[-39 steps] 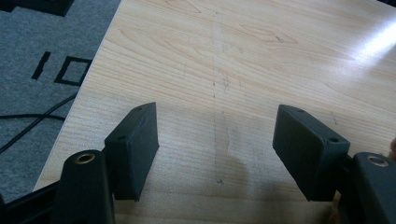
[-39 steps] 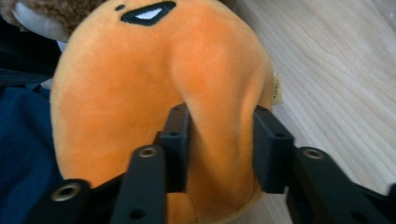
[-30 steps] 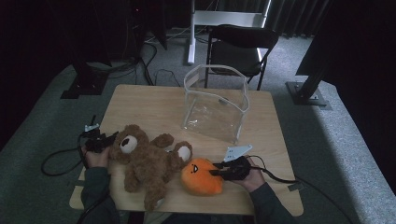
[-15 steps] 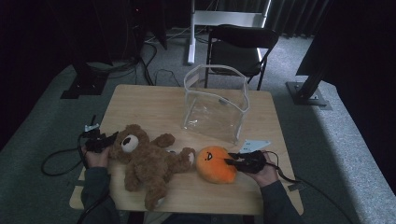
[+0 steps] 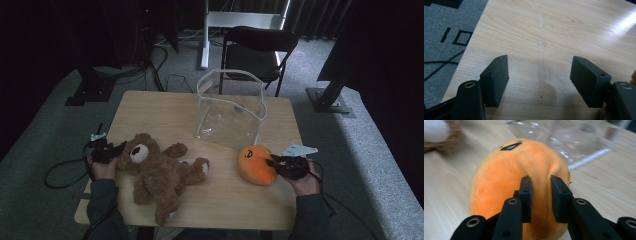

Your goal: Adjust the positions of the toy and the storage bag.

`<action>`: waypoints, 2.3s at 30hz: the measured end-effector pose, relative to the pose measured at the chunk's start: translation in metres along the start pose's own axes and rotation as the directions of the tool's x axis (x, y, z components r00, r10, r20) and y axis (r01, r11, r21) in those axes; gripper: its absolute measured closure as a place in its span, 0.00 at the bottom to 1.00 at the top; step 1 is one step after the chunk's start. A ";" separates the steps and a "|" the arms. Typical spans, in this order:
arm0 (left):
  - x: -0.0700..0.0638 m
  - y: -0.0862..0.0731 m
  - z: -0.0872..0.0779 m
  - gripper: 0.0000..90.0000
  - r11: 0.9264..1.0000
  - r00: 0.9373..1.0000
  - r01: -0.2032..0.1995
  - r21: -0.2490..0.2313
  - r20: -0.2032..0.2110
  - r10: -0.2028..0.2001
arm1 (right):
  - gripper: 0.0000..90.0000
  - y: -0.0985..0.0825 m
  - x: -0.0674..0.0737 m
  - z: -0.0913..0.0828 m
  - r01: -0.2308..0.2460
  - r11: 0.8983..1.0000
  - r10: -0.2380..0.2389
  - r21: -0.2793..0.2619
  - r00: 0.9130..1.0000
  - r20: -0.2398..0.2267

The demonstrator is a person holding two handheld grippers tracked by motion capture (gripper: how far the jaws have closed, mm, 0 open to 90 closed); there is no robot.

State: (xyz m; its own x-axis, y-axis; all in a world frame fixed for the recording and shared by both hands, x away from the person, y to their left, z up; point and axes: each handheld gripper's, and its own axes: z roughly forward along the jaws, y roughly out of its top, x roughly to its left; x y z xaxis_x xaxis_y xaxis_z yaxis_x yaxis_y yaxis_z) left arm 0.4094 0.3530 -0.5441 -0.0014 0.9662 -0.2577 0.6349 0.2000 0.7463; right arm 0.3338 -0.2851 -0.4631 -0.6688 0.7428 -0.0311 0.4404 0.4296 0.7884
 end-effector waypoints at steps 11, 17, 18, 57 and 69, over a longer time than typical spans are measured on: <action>0.000 0.000 0.000 0.35 1.000 1.000 -0.001 0.001 -0.001 0.001 | 0.82 -0.010 -0.026 -0.017 -0.056 0.998 0.057 -0.011 0.989 0.137; 0.000 0.000 0.000 0.35 1.000 1.000 -0.001 0.001 -0.001 0.001 | 0.84 -0.015 -0.035 -0.012 -0.089 0.996 0.093 -0.030 0.972 0.214; 0.000 0.000 0.000 0.35 1.000 1.000 -0.001 0.001 -0.001 0.001 | 0.84 -0.015 -0.036 -0.011 -0.093 0.995 0.097 -0.030 0.970 0.221; 0.000 0.000 0.000 0.35 1.000 1.000 -0.001 0.001 0.001 0.001 | 0.45 -0.001 -0.022 -0.006 -0.099 0.989 0.114 -0.110 0.983 0.142; 0.000 0.000 0.000 0.35 1.000 1.000 0.000 0.000 0.000 0.000 | 0.45 0.022 0.013 0.001 -0.016 0.992 0.021 -0.128 0.999 0.039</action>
State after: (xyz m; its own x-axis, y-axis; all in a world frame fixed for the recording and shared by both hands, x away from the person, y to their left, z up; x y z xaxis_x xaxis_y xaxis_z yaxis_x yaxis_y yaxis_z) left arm 0.4093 0.3530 -0.5441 -0.0011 0.9661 -0.2580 0.6348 0.2000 0.7464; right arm 0.3350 -0.2655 -0.4465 -0.6356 0.7711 -0.0382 0.3708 0.3483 0.8609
